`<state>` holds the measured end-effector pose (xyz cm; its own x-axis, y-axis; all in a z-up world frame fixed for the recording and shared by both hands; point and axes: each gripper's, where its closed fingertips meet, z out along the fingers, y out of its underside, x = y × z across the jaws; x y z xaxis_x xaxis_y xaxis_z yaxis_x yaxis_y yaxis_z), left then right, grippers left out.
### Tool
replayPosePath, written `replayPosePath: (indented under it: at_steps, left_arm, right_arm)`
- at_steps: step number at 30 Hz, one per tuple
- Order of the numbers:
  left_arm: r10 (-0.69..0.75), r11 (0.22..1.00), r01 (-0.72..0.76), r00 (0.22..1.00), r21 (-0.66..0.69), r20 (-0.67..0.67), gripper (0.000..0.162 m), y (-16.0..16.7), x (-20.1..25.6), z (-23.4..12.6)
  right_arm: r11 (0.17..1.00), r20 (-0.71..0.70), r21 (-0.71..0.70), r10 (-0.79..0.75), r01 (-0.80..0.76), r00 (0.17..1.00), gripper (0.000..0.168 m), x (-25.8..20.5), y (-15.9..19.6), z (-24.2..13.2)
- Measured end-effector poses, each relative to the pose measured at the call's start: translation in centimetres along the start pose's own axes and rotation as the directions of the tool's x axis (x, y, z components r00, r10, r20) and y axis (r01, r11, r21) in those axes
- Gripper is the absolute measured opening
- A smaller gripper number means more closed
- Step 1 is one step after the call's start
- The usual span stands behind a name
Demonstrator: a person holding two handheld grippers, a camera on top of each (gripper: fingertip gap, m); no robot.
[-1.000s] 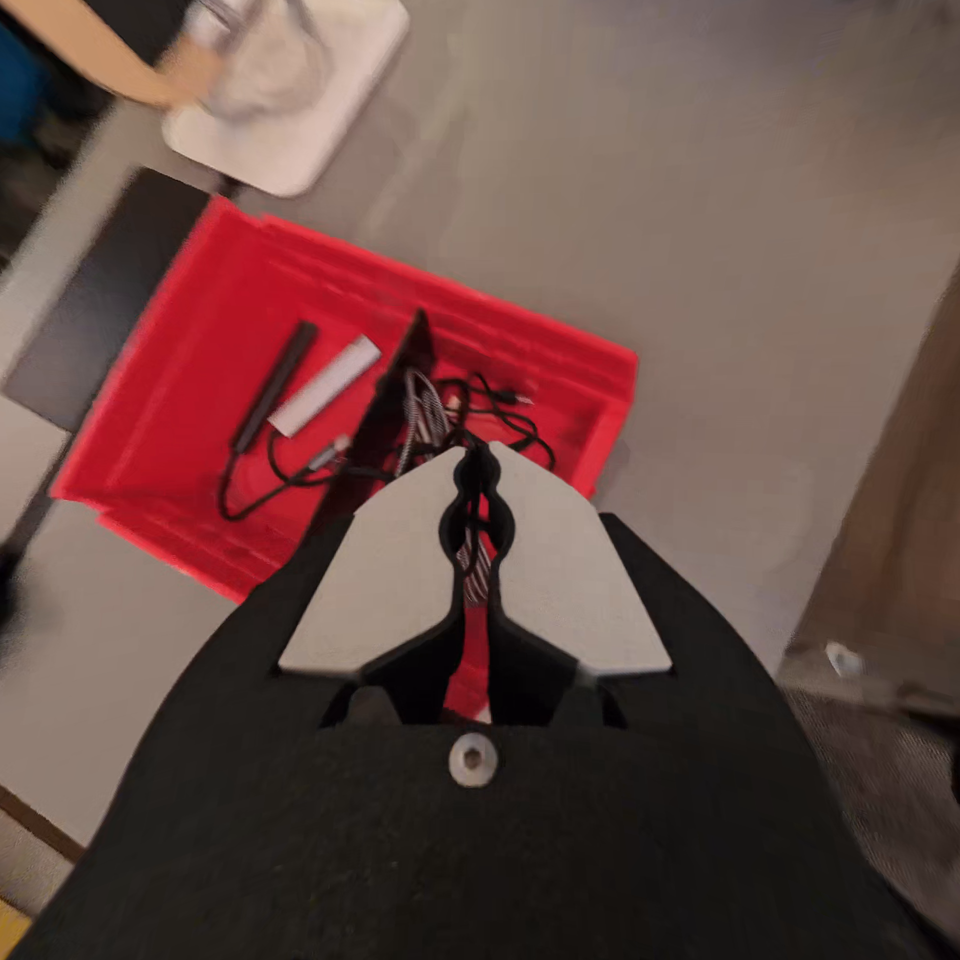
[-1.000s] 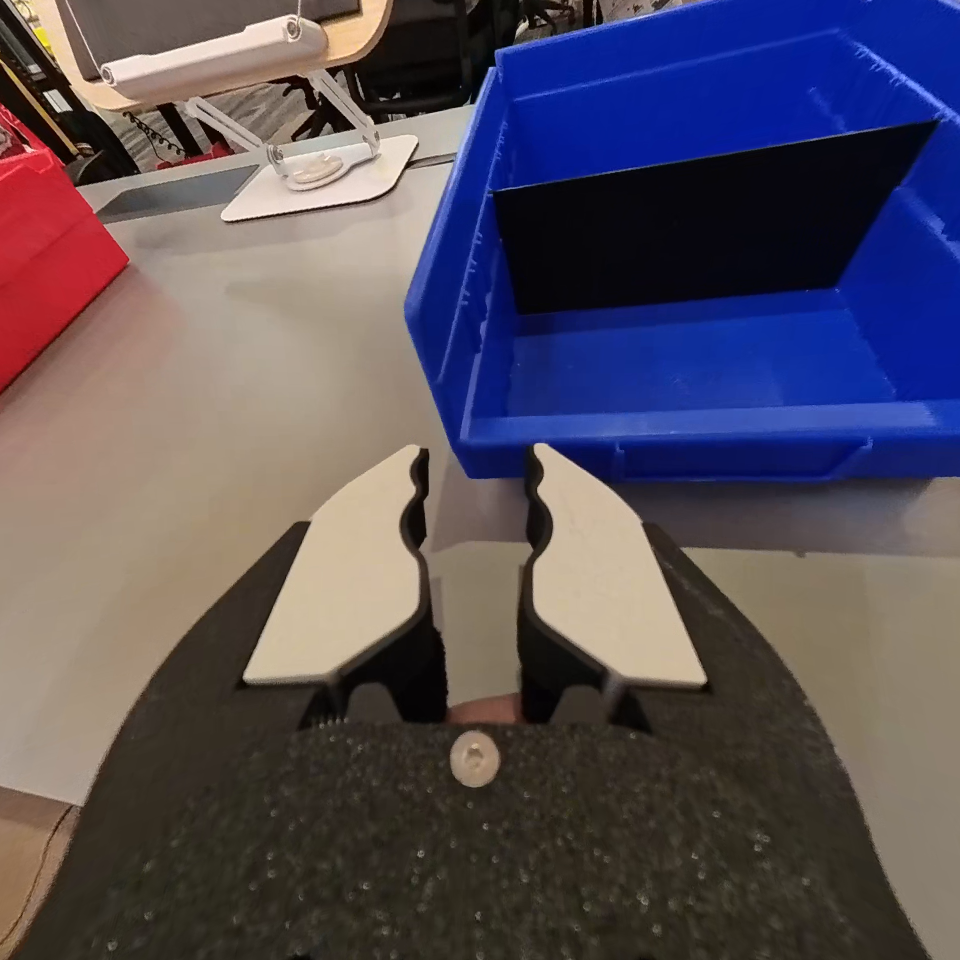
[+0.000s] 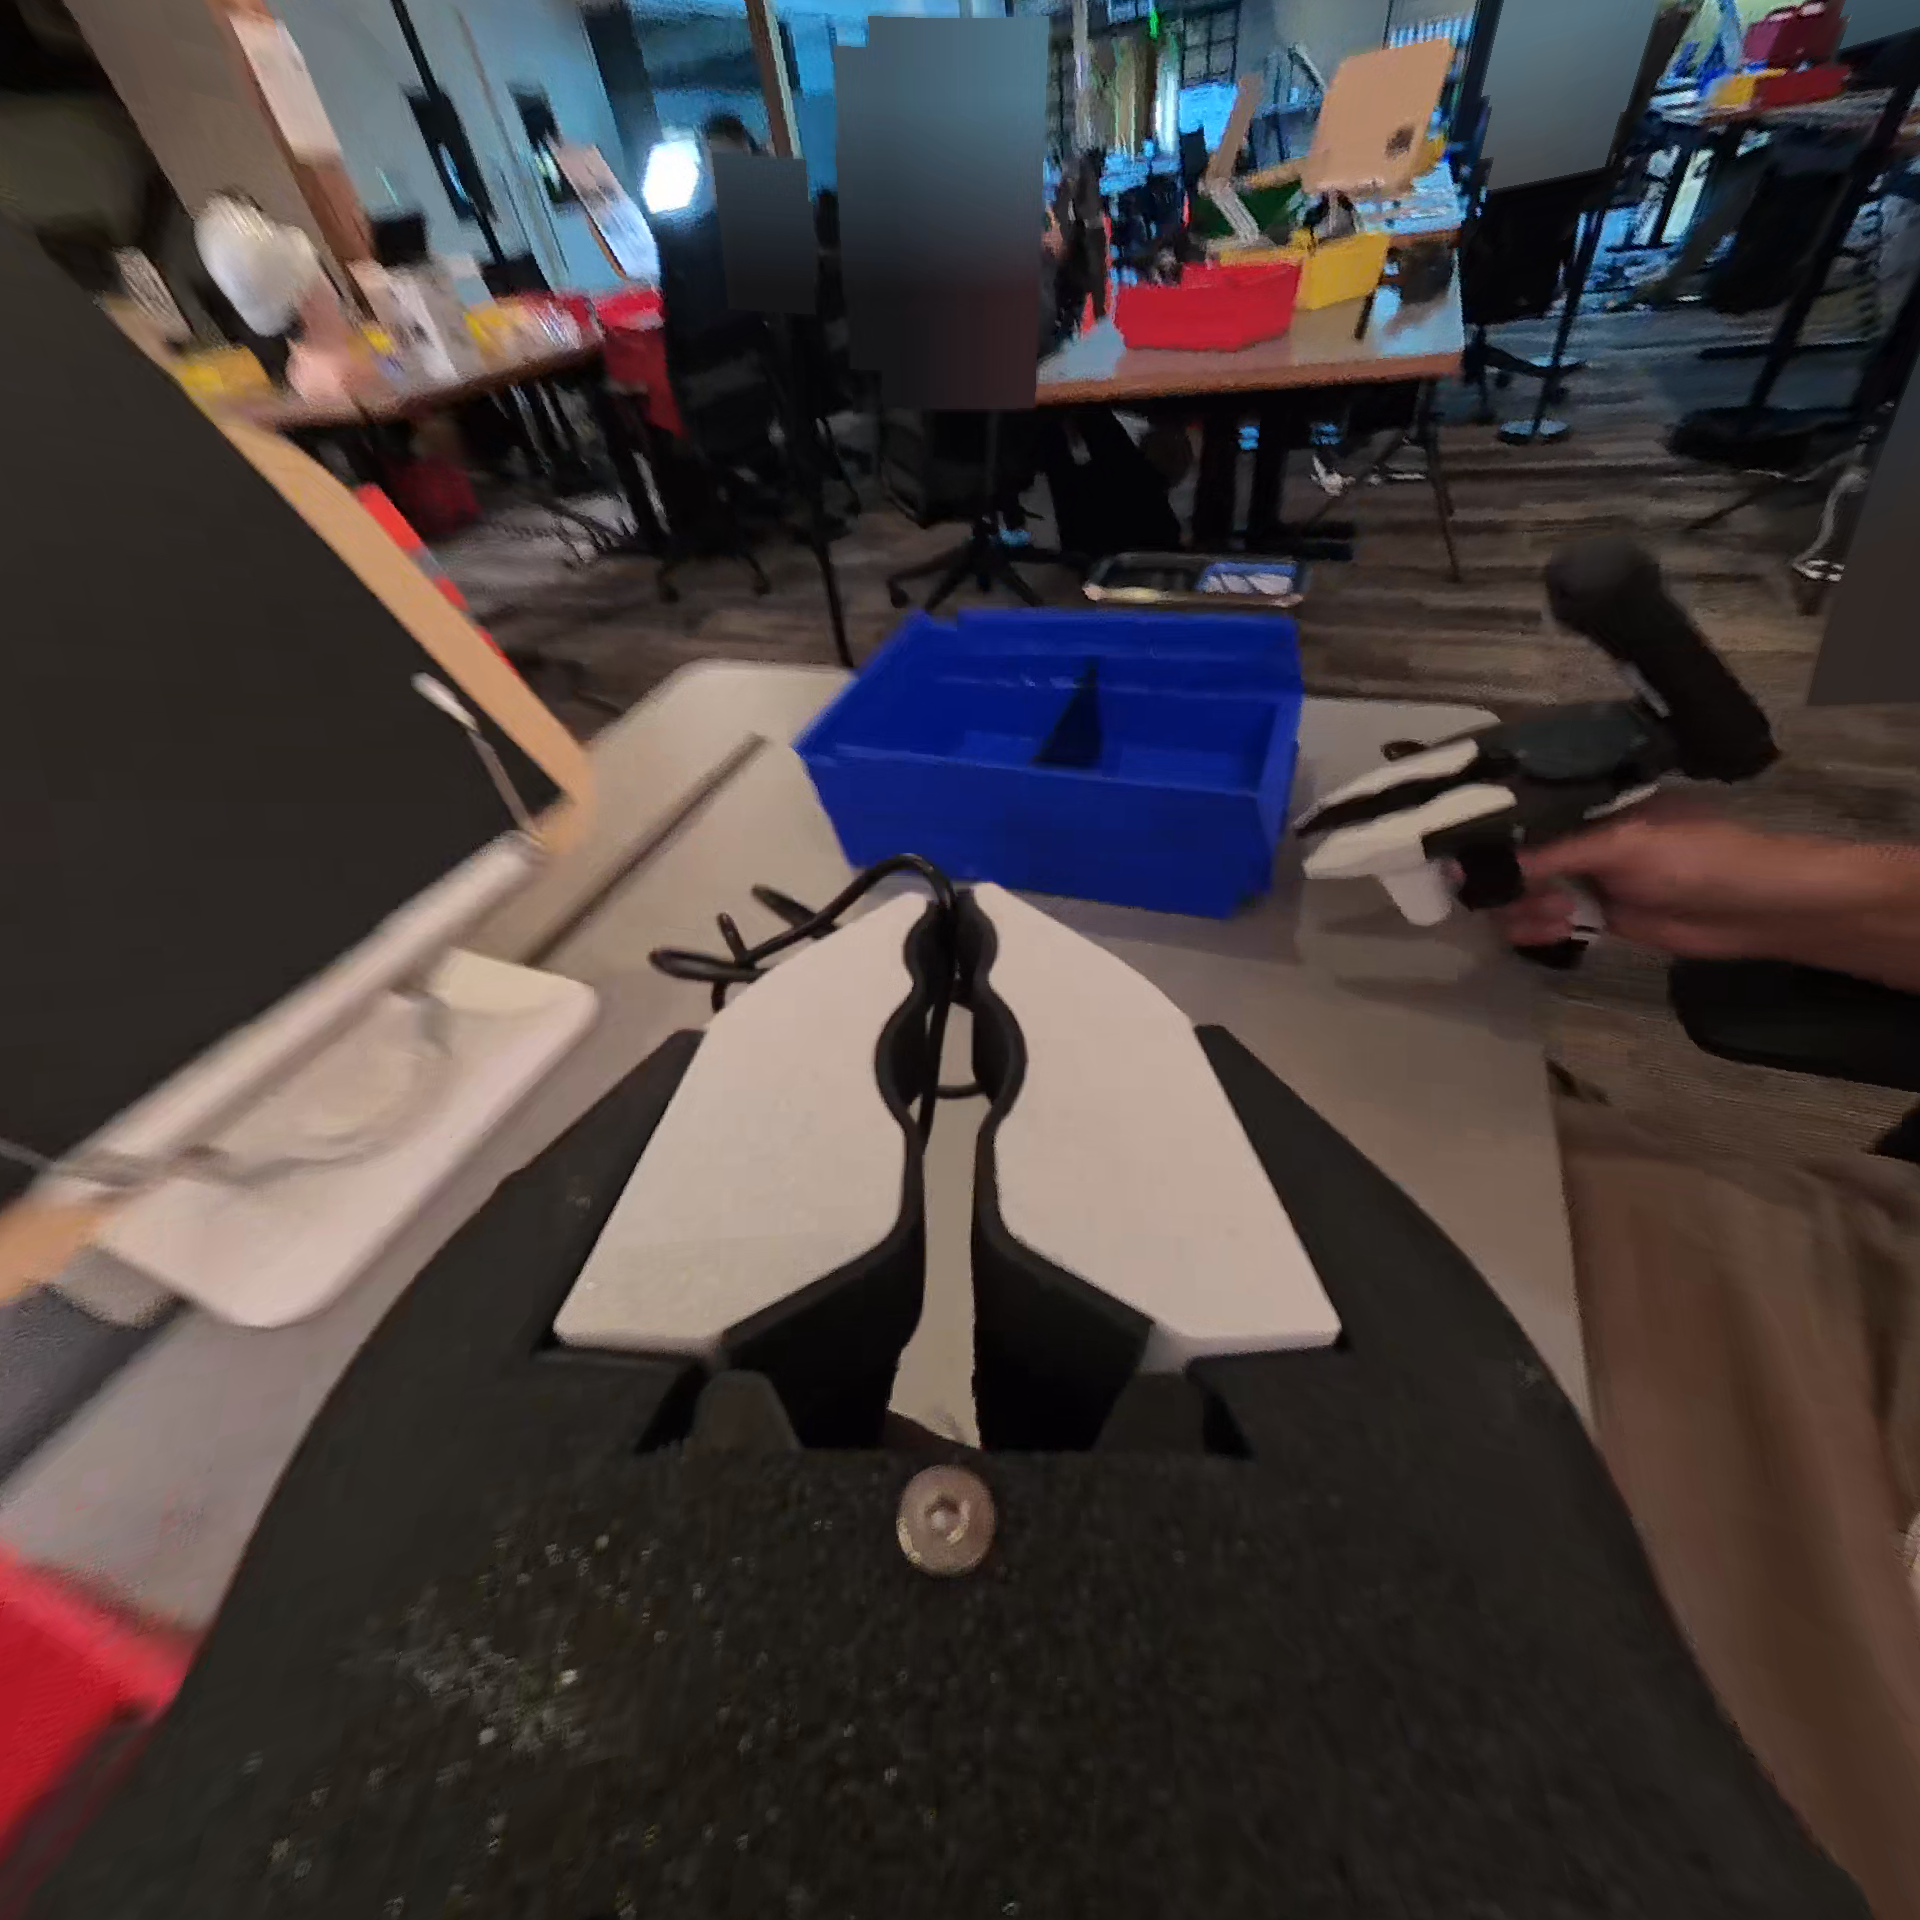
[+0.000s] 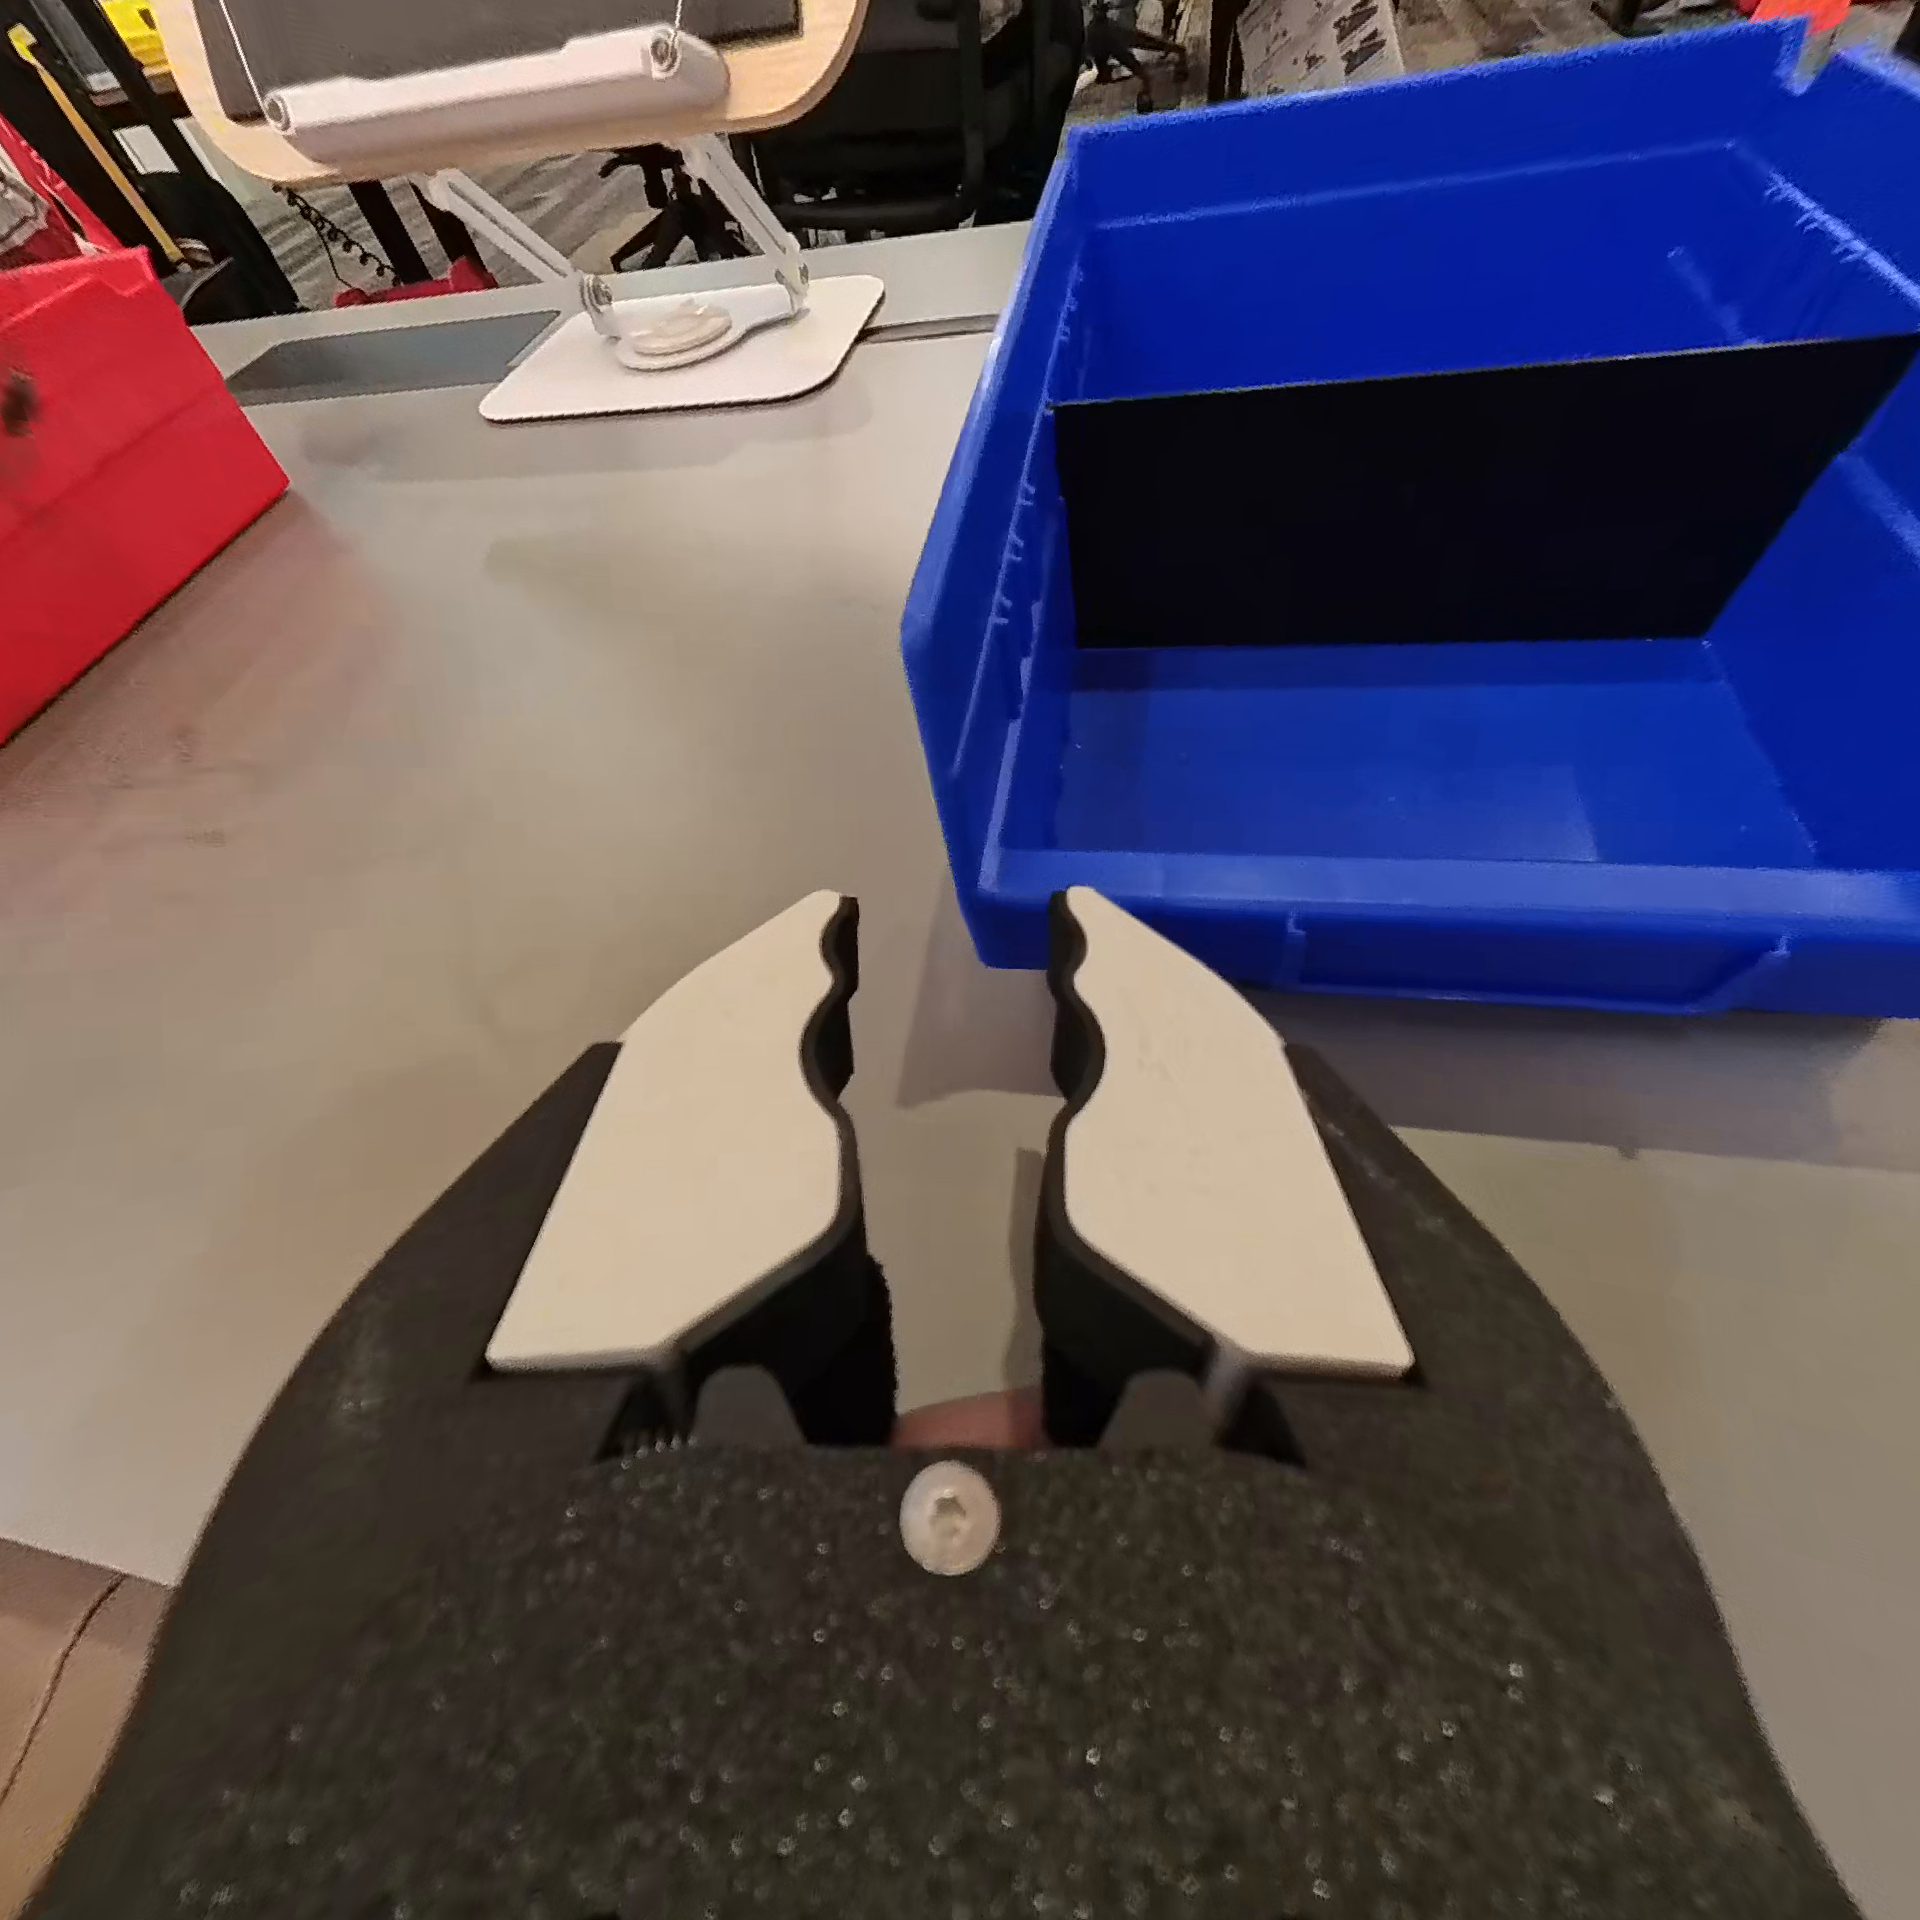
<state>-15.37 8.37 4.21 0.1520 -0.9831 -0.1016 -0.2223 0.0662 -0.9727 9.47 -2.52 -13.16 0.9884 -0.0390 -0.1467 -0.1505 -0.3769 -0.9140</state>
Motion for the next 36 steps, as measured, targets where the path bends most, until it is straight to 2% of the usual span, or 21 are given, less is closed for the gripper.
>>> replayPosePath:
  at_steps: [3,5,7,8,10,13,17,19,20,21,23,25,28,31,33,36]
  left_arm:
    - [-0.142,0.983,0.135,0.989,-0.124,-0.044,0.002,7.8,4.3,4.8]
    - [-0.261,0.945,0.247,0.965,-0.216,-0.04,0.002,12.2,6.8,6.4]
    - [-0.304,0.917,0.291,0.953,-0.274,-0.004,0.006,14.9,8.5,6.8]
    - [-0.298,0.912,0.288,0.955,-0.291,0.01,0.019,15.5,9.1,6.6]
    - [-0.265,0.914,0.258,0.964,-0.313,0.02,0.029,15.2,9.8,5.6]
    - [-0.278,0.922,0.282,0.959,-0.266,0.052,0.029,13.6,9.2,2.5]
    - [-0.339,0.89,0.373,0.926,-0.262,0.167,0.029,13.7,5.6,-3.6]
    - [-0.216,0.903,0.291,0.944,-0.316,0.251,0.029,13.5,2.1,-7.3]
    - [-0.133,0.901,0.222,0.959,-0.373,0.249,0.029,13.2,0.6,-9.1]
    - [-0.061,0.885,0.142,0.98,-0.444,0.191,0.029,12.8,-0.5,-10.8]
    - [0.075,0.83,-0.035,0.996,-0.557,0.05,0.037,11.9,-2.9,-13.7]
    - [0.132,0.757,-0.098,0.991,-0.646,0.004,0.032,11.6,-7.0,-15.8]
    - [0.116,0.582,-0.087,0.993,-0.808,-0.024,0.039,13.5,-13.7,-18.2]
    - [0.119,0.404,-0.116,0.99,-0.907,-0.074,0.038,17.2,-19.6,-19.7]
    - [0.074,0.306,-0.119,0.992,-0.944,-0.101,0.036,19.8,-21.9,-20.3]
    - [0.022,0.202,-0.114,0.993,-0.973,-0.112,0.042,22.0,-23.7,-20.3]
  right_arm:
    - [1.0,0.001,0.006,0.015,-0.015,1.0,0.034,0.3,0.1,-0.5]
    - [1.0,0.004,0.003,0.027,-0.027,1.0,0.034,0.4,0.4,-0.8]
    - [0.999,0.008,0.001,0.036,-0.036,0.999,0.034,0.5,0.5,-1.1]
    - [0.999,0.01,-0.001,0.04,-0.04,0.999,0.034,0.5,0.6,-1.3]
    - [0.999,0.016,0.006,0.049,-0.049,0.999,0.034,0.5,0.5,-1.5]
    - [0.998,0.02,0.006,0.057,-0.057,0.998,0.034,0.5,0.5,-1.8]
    - [0.998,0.029,-0.001,0.063,-0.063,0.998,0.034,0.3,0.7,-1.5]
    - [0.998,0.035,-0.011,0.063,-0.062,0.997,0.034,0.2,0.9,-1.2]
    - [0.998,0.043,-0.017,0.066,-0.065,0.997,0.034,0.0,1.0,-1.0]
    - [0.997,0.052,-0.02,0.069,-0.068,0.996,0.034,-0.2,1.0,-0.8]
    - [0.997,0.071,-0.026,0.071,-0.069,0.995,0.034,-0.6,1.0,-0.4]
    - [0.997,0.083,-0.031,0.07,-0.067,0.994,0.034,-1.0,0.9,0.0]
    - [0.997,0.098,-0.036,0.072,-0.069,0.993,0.034,-1.4,0.7,0.6]
    - [0.996,0.091,-0.045,0.075,-0.071,0.993,0.035,-1.4,0.7,1.1]
    - [0.996,0.086,-0.049,0.075,-0.071,0.994,0.035,-1.2,0.7,1.3]
    - [0.996,0.086,-0.049,0.083,-0.079,0.993,0.032,-0.8,0.6,1.3]
